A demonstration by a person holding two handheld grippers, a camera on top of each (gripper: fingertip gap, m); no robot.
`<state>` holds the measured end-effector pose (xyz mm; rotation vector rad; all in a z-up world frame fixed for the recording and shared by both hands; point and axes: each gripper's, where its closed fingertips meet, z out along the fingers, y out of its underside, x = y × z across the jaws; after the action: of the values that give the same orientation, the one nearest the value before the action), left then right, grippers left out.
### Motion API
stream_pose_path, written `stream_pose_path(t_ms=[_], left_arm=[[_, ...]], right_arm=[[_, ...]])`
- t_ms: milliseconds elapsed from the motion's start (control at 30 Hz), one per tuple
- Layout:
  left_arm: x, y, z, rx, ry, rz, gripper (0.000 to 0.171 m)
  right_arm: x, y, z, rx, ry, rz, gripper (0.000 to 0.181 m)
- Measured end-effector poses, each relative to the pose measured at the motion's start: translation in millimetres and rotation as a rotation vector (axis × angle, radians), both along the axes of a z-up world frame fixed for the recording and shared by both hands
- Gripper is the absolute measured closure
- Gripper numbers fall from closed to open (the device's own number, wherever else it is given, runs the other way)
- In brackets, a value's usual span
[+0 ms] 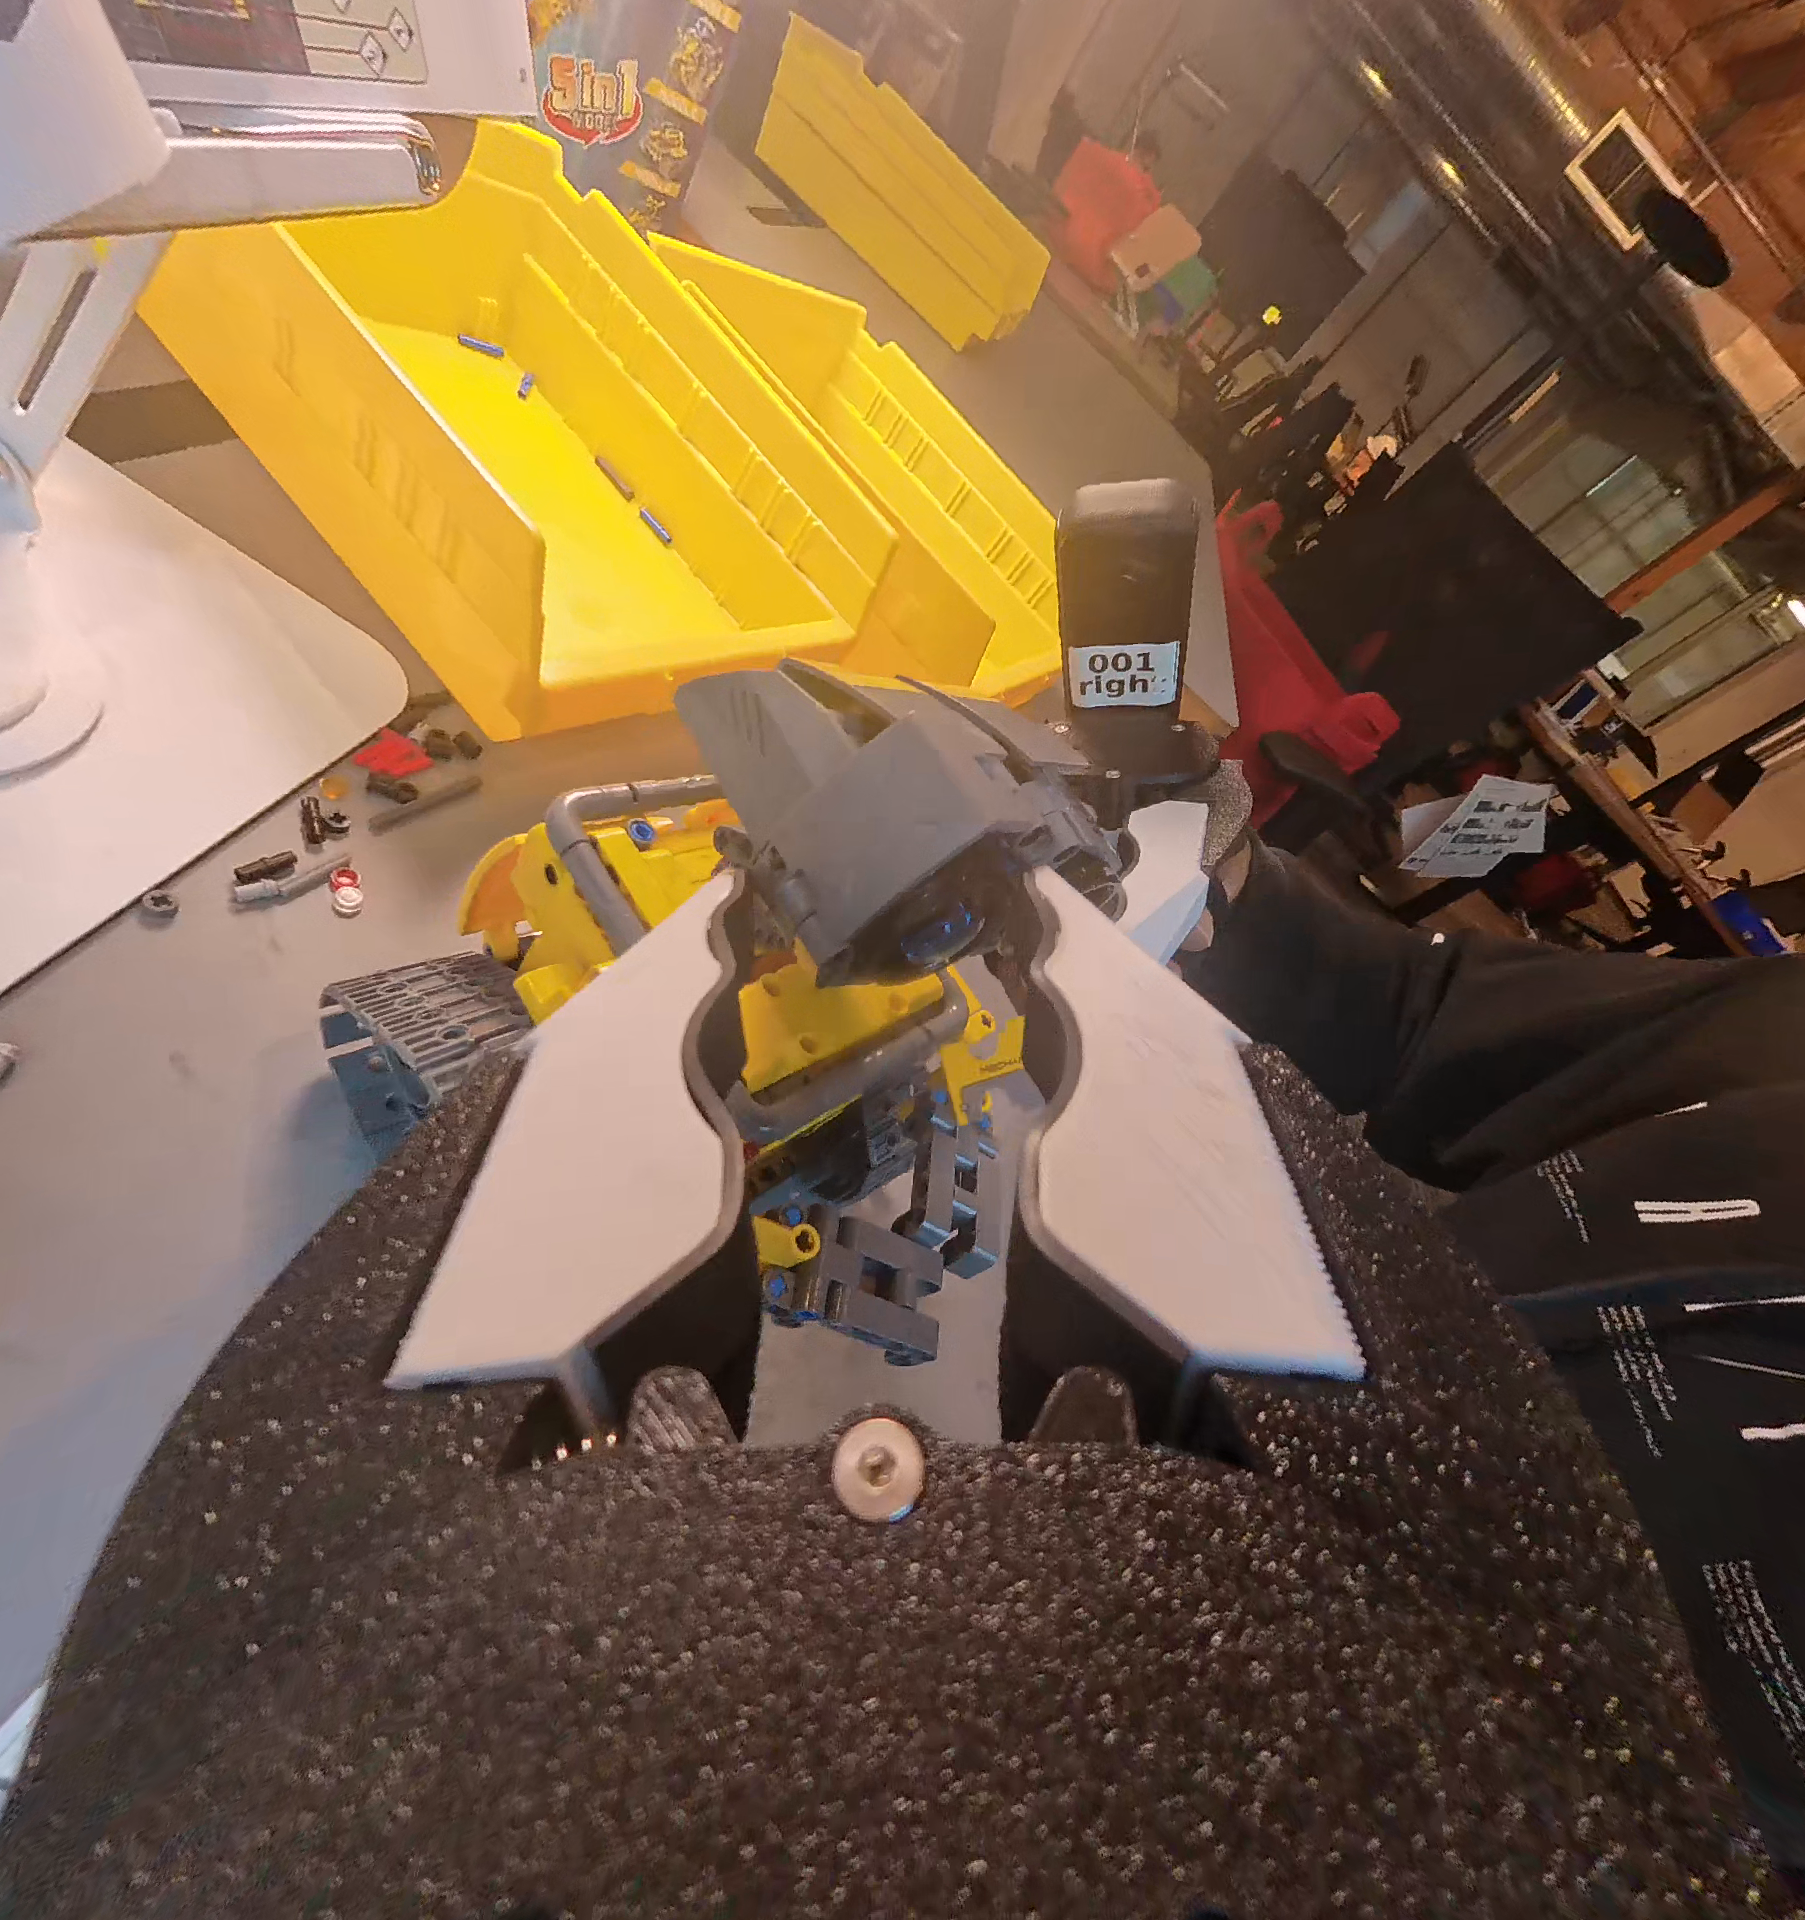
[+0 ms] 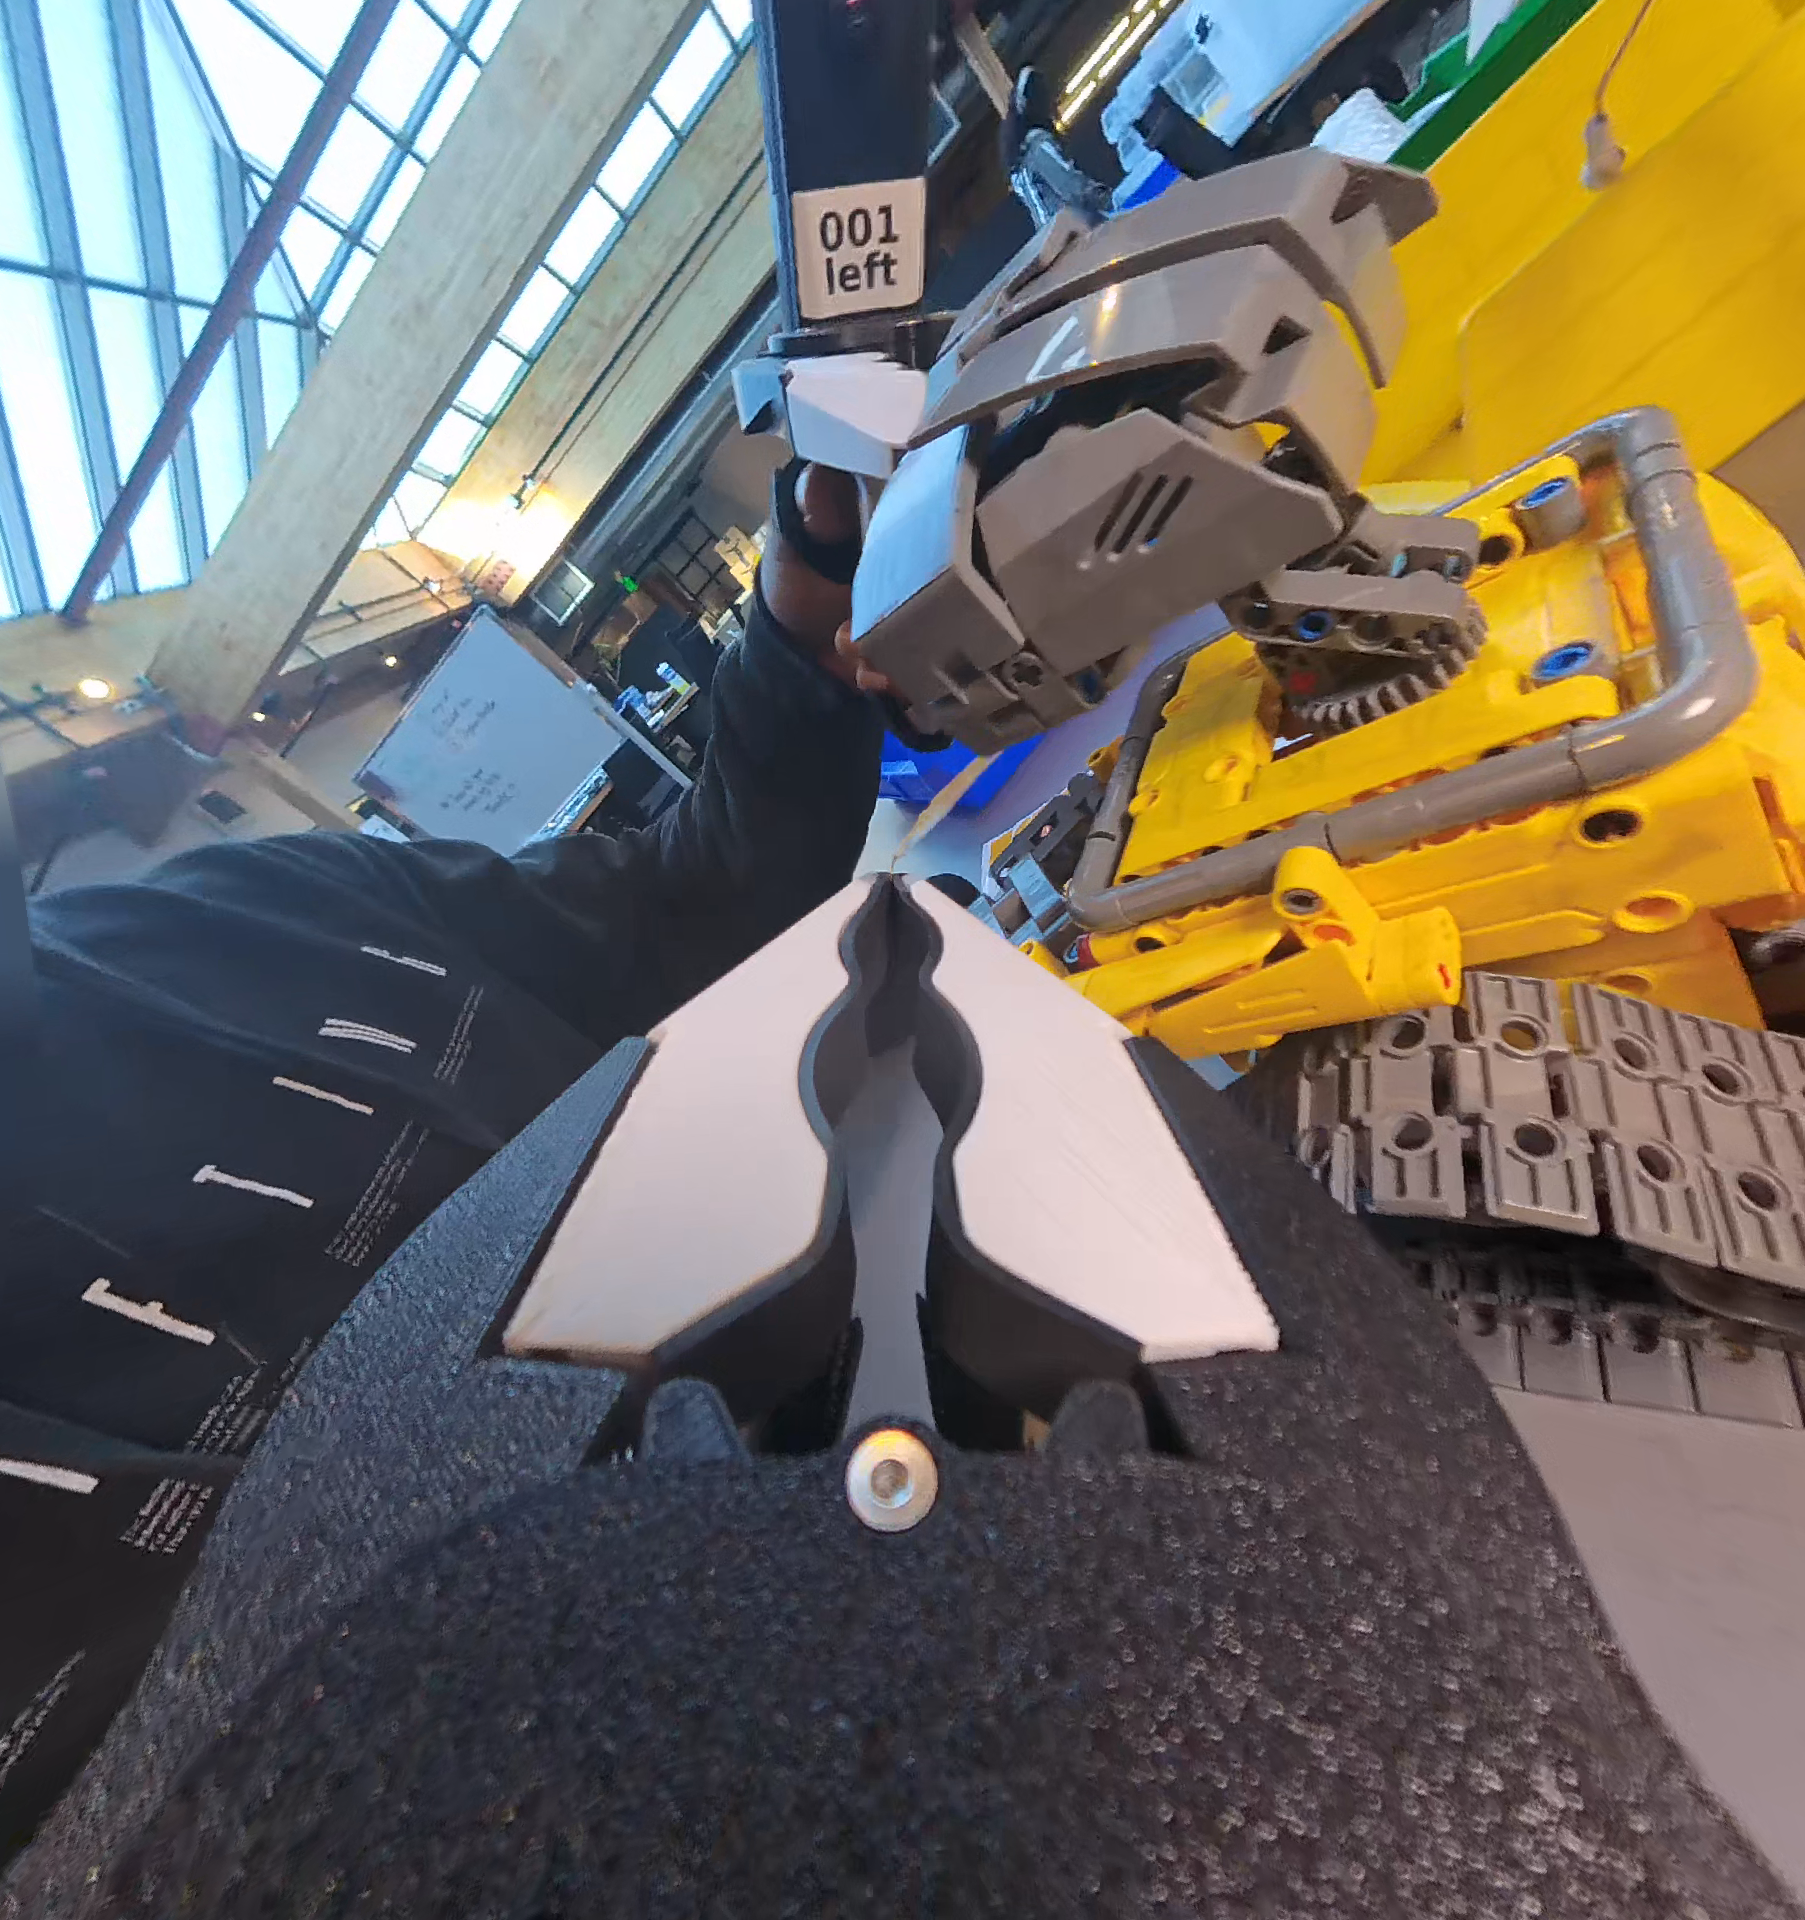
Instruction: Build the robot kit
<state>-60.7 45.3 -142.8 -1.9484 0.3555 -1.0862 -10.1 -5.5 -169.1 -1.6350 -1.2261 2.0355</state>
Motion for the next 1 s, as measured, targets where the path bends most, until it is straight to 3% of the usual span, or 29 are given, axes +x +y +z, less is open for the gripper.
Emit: stream_pose_path(t_ms=[233,333,467,567,700,767,833,900,1000], left_arm=[[13.1,-25.1,-2.9,-0.029,-0.053,-0.008,0.125],[27.3,-43.8,2.2,-0.035,-0.146,-0.05,0.149],[23.4,-37.9,-6.9,0.025,-0.031,-0.013,0.156],[21.0,-34.8,-2.3,0.086,-0.023,-0.036,0.149],[-19.4,-14.7,-30.7,0.263,0.352,0.047,0.131],[-34.7,-14.0,-55.2,0.227,0.454,0.01,0.113],[-29.7,-24.1,-74.3,0.134,0.398,-0.083,0.099],[-12.6,-38.5,-80.2,0.101,0.307,-0.169,0.111],[-0.3,-45.1,-83.6,0.074,0.277,-0.151,0.112]], right_arm=[[2.6,-6.8,3.9,-0.031,-0.042,0.036,0.181],[11.5,-17.2,4.2,-0.025,-0.064,0.082,0.181],[22.4,-20.7,2.6,-0.004,-0.085,0.09,0.181],[28.5,-17.1,2.6,-0.002,-0.079,0.064,0.181],[40.6,-17.0,8.6,-0.015,-0.032,0.047,0.181],[46.5,-15.6,8.9,-0.006,-0.018,0.033,0.181],[51.4,-13.2,9.9,-0.011,0.003,0.021,0.181],[54.5,-9.5,11.0,-0.026,0.026,0.008,0.181],[57.2,-5.2,11.1,-0.04,0.05,-0.006,0.181]])
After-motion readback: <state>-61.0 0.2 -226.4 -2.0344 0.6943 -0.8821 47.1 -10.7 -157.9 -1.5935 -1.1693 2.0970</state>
